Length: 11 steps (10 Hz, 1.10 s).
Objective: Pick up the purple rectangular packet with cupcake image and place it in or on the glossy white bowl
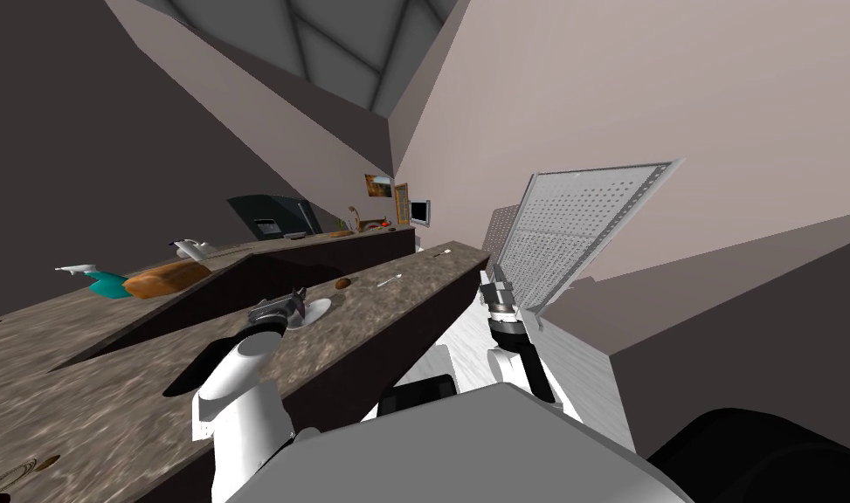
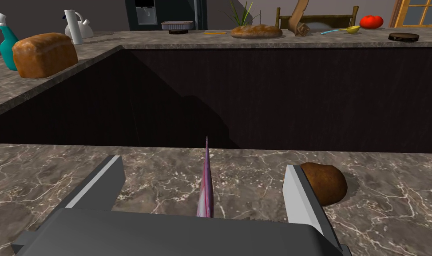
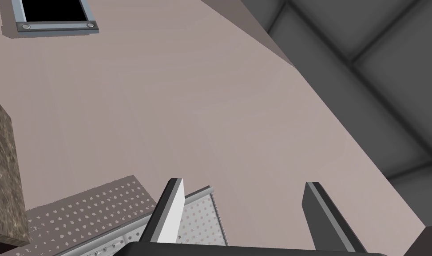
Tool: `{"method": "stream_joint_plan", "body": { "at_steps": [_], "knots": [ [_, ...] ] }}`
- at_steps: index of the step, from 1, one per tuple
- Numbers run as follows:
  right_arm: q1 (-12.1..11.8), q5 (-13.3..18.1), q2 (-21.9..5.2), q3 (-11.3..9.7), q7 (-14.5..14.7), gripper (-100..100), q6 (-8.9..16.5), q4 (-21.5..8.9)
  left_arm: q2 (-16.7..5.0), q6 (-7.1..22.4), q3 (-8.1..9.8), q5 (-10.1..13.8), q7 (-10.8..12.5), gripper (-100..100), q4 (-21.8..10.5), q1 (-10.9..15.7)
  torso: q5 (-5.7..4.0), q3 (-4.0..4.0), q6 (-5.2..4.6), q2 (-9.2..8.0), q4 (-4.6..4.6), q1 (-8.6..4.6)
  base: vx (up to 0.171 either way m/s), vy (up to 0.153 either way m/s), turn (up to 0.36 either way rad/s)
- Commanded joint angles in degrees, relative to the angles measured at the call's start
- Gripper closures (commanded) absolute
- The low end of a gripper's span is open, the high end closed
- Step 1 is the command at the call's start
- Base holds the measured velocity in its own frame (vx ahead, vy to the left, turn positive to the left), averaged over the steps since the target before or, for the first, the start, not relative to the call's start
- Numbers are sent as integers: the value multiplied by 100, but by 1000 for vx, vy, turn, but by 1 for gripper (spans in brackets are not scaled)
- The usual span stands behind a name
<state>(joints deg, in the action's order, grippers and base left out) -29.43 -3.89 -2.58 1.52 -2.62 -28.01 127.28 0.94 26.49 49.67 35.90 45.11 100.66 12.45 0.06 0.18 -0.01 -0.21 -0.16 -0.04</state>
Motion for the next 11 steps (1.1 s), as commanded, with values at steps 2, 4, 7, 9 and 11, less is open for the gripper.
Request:
{"method": "stream_joint_plan", "body": {
  "at_steps": [2,4,7,9,11],
  "knots": [
    [0,0,0,0,0,0,0,0,5,391,447,140,-440,-100,-92,399,1,0,1,0,0,2,-3,-34,8],
    [0,0,0,0,0,0,0,0,14,660,790,227,-747,-100,-137,676,0,0,1,-1,0,-2,-3,-39,10],
    [0,0,0,0,0,0,0,0,23,942,1299,314,-1185,-100,-181,1035,0,-1,0,1,0,-2,-2,-34,8],
    [0,0,0,0,0,0,0,0,31,1202,1641,401,-1496,-100,-225,1318,0,0,0,-1,0,-1,-4,-32,7],
    [0,0,0,0,0,0,0,0,40,1461,1983,488,-1806,-100,-270,1602,0,-1,0,1,1,-3,-1,-36,10]
  ]
}}
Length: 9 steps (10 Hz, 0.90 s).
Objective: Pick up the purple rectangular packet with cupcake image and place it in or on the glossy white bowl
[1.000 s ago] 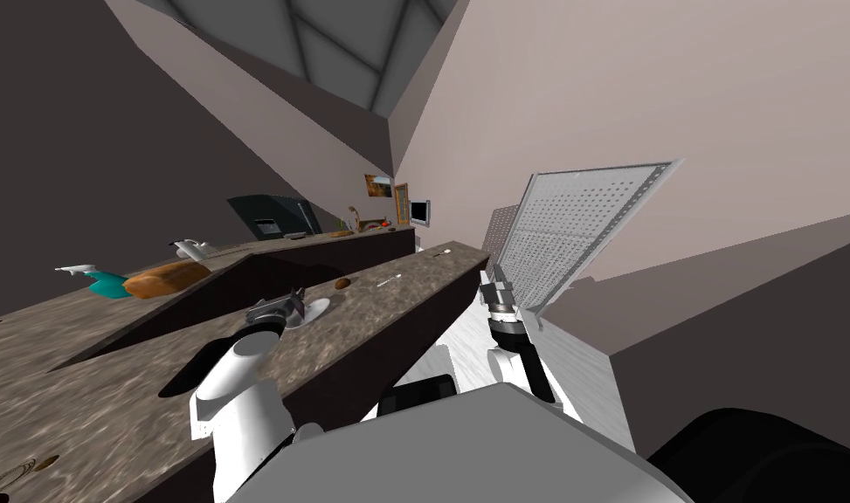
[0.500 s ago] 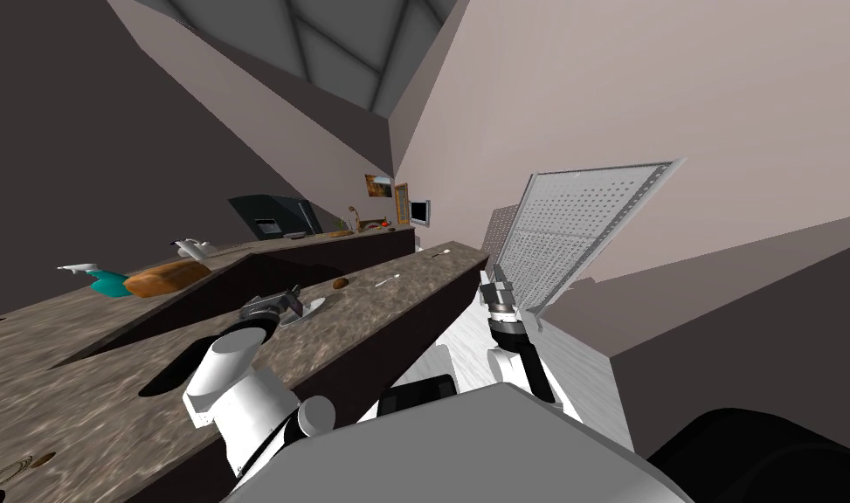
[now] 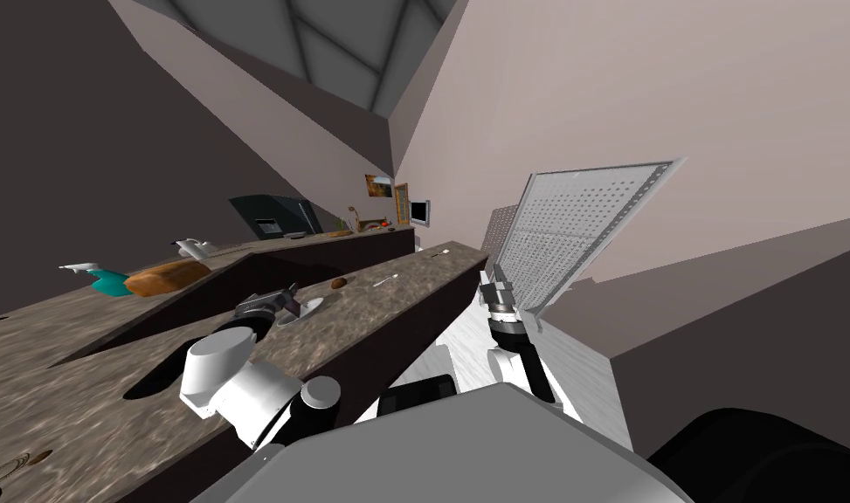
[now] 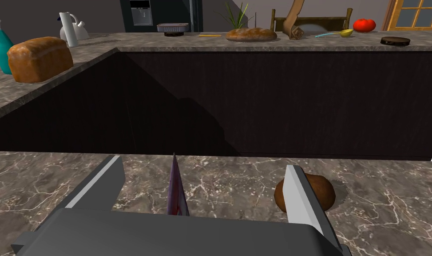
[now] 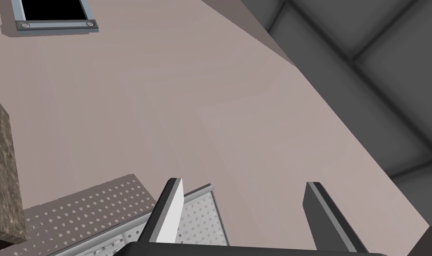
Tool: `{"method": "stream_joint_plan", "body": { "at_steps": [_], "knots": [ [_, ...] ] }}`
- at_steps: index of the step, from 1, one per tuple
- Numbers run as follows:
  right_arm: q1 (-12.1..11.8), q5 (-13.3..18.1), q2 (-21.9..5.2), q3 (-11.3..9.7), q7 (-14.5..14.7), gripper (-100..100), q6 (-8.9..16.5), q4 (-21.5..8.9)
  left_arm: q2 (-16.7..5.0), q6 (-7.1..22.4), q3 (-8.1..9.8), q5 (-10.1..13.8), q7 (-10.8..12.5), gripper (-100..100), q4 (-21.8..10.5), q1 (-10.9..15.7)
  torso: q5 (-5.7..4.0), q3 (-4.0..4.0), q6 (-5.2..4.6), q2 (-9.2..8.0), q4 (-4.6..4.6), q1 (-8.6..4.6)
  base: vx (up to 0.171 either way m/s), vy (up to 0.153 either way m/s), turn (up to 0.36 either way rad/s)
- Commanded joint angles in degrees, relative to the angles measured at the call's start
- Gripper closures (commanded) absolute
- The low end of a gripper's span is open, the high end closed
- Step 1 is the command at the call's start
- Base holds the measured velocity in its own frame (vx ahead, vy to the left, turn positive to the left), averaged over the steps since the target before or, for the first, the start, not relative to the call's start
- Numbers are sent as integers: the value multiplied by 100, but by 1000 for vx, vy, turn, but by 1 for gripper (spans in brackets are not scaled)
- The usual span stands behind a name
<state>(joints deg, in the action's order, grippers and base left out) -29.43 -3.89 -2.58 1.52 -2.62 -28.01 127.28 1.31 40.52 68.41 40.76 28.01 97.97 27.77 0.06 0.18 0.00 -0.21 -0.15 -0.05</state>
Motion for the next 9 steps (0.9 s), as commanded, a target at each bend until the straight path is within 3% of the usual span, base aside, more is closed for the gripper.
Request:
{"method": "stream_joint_plan", "body": {
  "at_steps": [1,2,3,4,9],
  "knots": [
    [0,0,0,0,0,0,0,0,13,286,286,89,-286,-100,-45,286,0,0,0,0,0,0,-3,-41,11],
    [0,0,0,0,0,0,0,0,13,318,452,89,-407,-100,-45,353,0,0,-1,0,0,-3,-3,-32,6],
    [0,0,0,0,0,0,0,0,20,275,345,68,-295,-100,-16,287,0,0,0,-1,0,0,-1,-11,2],
    [0,0,0,0,0,0,0,0,21,297,364,71,-326,0,-15,296,2,1,0,-1,0,7,0,0,0],
    [0,0,0,0,0,0,0,0,21,295,362,71,-323,0,-15,295,3,0,0,0,0,14,0,0,0]
  ]
}}
